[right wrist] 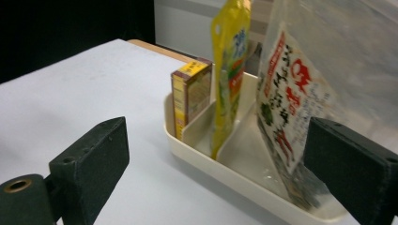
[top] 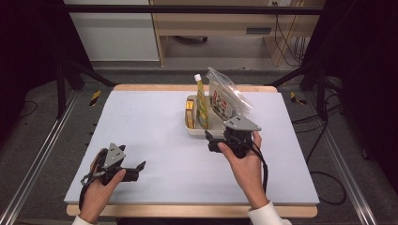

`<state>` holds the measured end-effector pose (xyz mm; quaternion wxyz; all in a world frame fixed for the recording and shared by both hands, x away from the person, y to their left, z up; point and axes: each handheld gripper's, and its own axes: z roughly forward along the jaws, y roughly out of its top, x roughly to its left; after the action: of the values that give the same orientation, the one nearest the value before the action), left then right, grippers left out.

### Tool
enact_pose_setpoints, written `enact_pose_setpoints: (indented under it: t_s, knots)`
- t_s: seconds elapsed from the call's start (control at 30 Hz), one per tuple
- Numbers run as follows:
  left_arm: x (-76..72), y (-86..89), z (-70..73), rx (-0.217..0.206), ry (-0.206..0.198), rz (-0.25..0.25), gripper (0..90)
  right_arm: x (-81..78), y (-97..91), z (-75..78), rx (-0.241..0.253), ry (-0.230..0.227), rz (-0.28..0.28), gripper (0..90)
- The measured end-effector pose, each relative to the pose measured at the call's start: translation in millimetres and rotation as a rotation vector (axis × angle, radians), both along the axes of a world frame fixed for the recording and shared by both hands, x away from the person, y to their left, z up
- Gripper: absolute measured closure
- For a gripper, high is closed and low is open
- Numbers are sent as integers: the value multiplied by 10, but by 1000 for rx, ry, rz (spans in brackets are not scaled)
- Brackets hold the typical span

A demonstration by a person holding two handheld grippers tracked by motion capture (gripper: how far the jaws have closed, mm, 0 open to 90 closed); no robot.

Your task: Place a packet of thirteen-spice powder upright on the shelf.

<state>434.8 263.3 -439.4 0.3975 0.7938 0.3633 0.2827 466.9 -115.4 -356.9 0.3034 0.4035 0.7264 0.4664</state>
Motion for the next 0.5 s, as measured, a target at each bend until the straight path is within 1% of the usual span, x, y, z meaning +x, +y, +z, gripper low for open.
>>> enact_pose_setpoints:
  t_s: [0.1, 0.17, 0.2, 0.27, 0.3, 0.37, 0.5]
  knots:
    - [-2, 15, 11, 9, -11, 9, 60, -24, -94, -5, -18, 4, -11, 74]
    - [0, 31, 15, 7, -11, 12, 60, -41, -160, -11, -27, 9, -19, 72]
    - [3, 39, 15, 0, -10, 14, 60, -49, -193, -17, -28, 9, -22, 72]
    - [10, 58, 16, -33, -1, 15, 60, -56, -268, -37, -34, 12, -32, 70]
    - [12, 67, 18, -43, -1, 17, 60, -57, -306, -51, -35, 17, -40, 70]
    - [12, 86, 28, -33, -6, 23, 60, -56, -383, -82, -46, 30, -51, 66]
    - [19, 120, 33, -46, -3, 31, 61, -76, -540, -133, -60, 45, -77, 64]
